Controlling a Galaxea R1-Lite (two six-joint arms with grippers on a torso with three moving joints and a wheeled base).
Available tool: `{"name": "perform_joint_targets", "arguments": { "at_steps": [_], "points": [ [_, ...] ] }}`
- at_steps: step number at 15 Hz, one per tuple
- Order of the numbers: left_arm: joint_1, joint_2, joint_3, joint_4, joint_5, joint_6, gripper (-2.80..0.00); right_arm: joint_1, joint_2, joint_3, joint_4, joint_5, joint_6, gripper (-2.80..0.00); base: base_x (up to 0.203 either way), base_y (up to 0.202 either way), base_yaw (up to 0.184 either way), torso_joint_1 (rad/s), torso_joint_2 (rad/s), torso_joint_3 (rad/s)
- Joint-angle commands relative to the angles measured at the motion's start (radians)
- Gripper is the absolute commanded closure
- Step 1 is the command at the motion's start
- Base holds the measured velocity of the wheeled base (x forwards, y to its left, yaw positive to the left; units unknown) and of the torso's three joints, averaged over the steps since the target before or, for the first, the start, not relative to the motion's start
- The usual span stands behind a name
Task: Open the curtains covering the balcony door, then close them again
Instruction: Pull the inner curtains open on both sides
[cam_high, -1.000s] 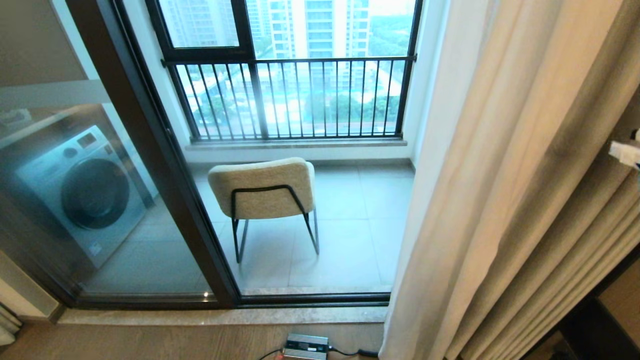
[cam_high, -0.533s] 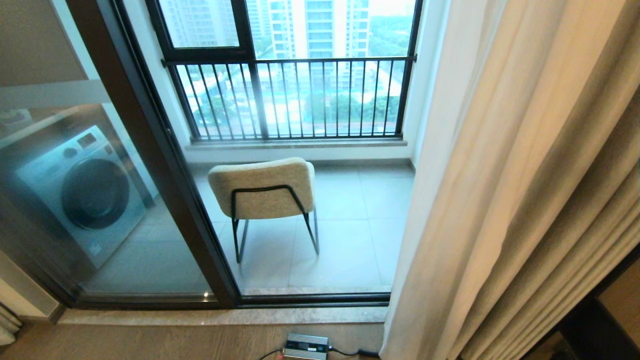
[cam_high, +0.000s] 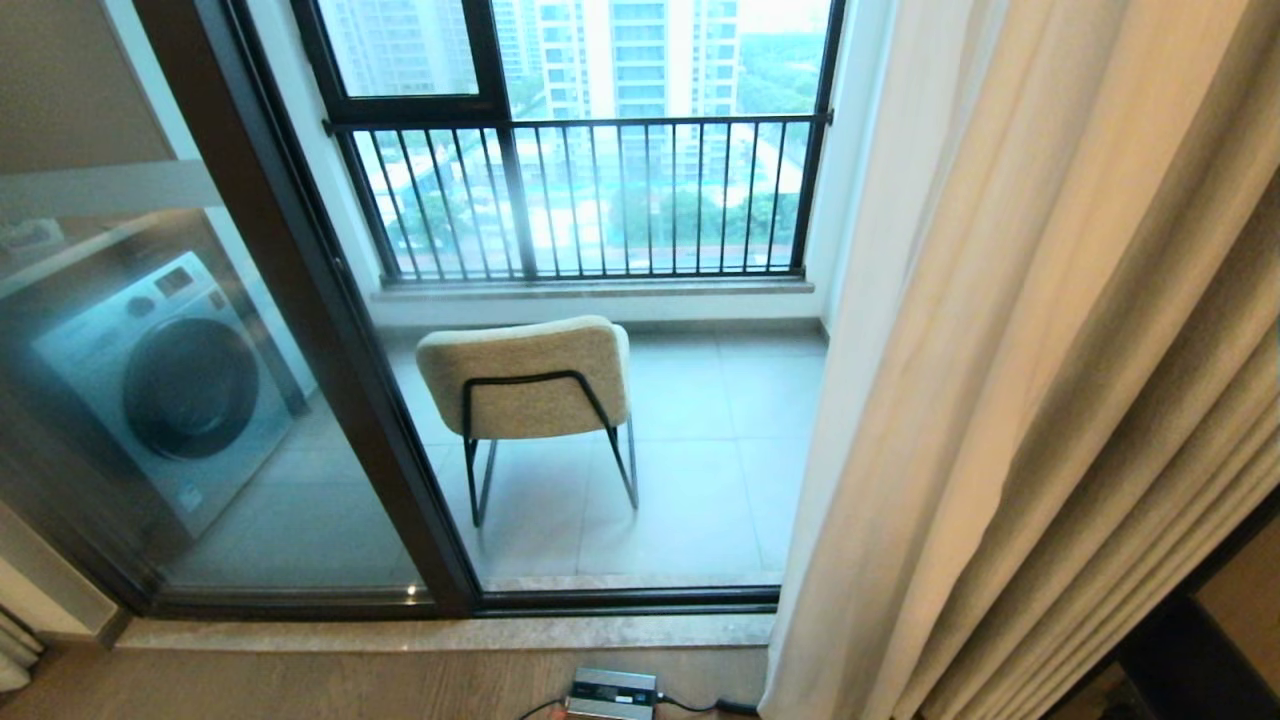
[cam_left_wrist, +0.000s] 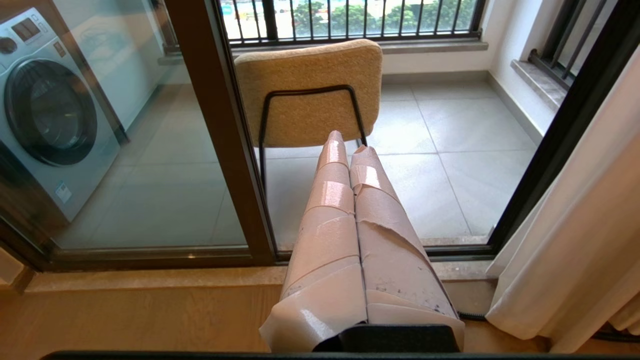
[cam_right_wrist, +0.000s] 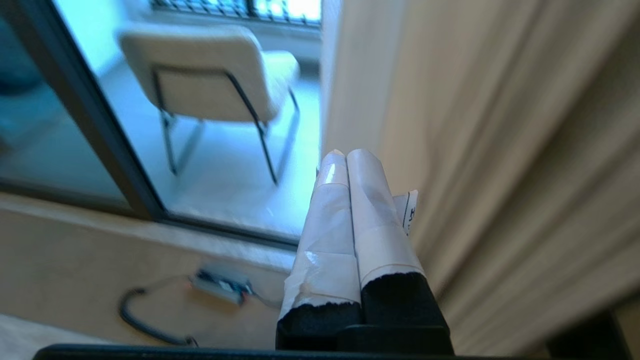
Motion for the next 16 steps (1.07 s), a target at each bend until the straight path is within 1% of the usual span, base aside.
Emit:
{"name": "perform_joint_targets", "arguments": {
  "at_steps": [1, 2, 3, 4, 5, 6, 7, 9, 11, 12, 13, 14, 16],
  "points": [
    [0.0, 0.0, 0.0, -0.001, 0.0, 0.0, 0.0, 0.068, -0.137, 0.098, 0.015, -0.1, -0.033, 0.0, 0.0, 0.0, 0.0, 0.0, 0.0, 0.0],
    [0.0, 0.0, 0.0, -0.001, 0.0, 0.0, 0.0, 0.107, -0.191, 0.145, 0.021, -0.165, -0.048, 0.0, 0.0, 0.0, 0.0, 0.0, 0.0, 0.0],
    [0.0, 0.0, 0.0, -0.001, 0.0, 0.0, 0.0, 0.159, -0.24, 0.19, 0.029, -0.247, -0.061, 0.0, 0.0, 0.0, 0.0, 0.0, 0.0, 0.0],
    [0.0, 0.0, 0.0, -0.001, 0.0, 0.002, 0.0, 0.213, -0.277, 0.204, 0.068, -0.324, -0.074, 0.0, 0.0, 0.0, 0.0, 0.0, 0.0, 0.0],
    [0.0, 0.0, 0.0, -0.001, 0.0, 0.002, 0.0, 0.241, -0.291, 0.209, 0.131, -0.396, -0.084, 0.0, 0.0, 0.0, 0.0, 0.0, 0.0, 0.0],
    [0.0, 0.0, 0.0, -0.001, 0.0, 0.002, 0.0, 0.242, -0.295, 0.211, 0.146, -0.414, -0.078, 0.0, 0.0, 0.0, 0.0, 0.0, 0.0, 0.0],
    [0.0, 0.0, 0.0, -0.001, 0.0, 0.001, 0.0, 0.242, -0.295, 0.211, 0.157, -0.412, -0.067, 0.0, 0.0, 0.0, 0.0, 0.0, 0.0, 0.0],
    [0.0, 0.0, 0.0, -0.001, 0.0, 0.001, 0.0, 0.253, -0.295, 0.211, 0.193, -0.411, -0.072, 0.0, 0.0, 0.0, 0.0, 0.0, 0.0, 0.0],
    [0.0, 0.0, 0.0, -0.001, -0.002, 0.002, 0.0, 0.323, -0.312, 0.211, 0.201, -0.432, -0.065, 0.0, 0.0, 0.0, 0.0, 0.0, 0.0, 0.0],
    [0.0, 0.0, 0.0, -0.001, 0.0, 0.001, 0.0, 0.366, -0.322, 0.211, 0.203, -0.478, -0.062, 0.0, 0.0, 0.0, 0.0, 0.0, 0.0, 0.0],
    [0.0, 0.0, 0.0, -0.001, 0.0, 0.0, 0.0, 0.389, -0.344, 0.211, 0.216, -0.533, -0.059, 0.0, 0.0, 0.0, 0.0, 0.0, 0.0, 0.0],
    [0.0, 0.0, 0.0, -0.001, 0.0, 0.002, 0.0, 0.382, -0.377, 0.211, 0.236, -0.544, -0.055, 0.0, 0.0, 0.0, 0.0, 0.0, 0.0, 0.0],
    [0.0, 0.0, 0.0, -0.001, 0.0, 0.002, 0.0, 0.366, -0.493, 0.211, 0.271, -0.528, -0.051, 0.0, 0.0, 0.0, 0.0, 0.0, 0.0, 0.0]
  ]
}}
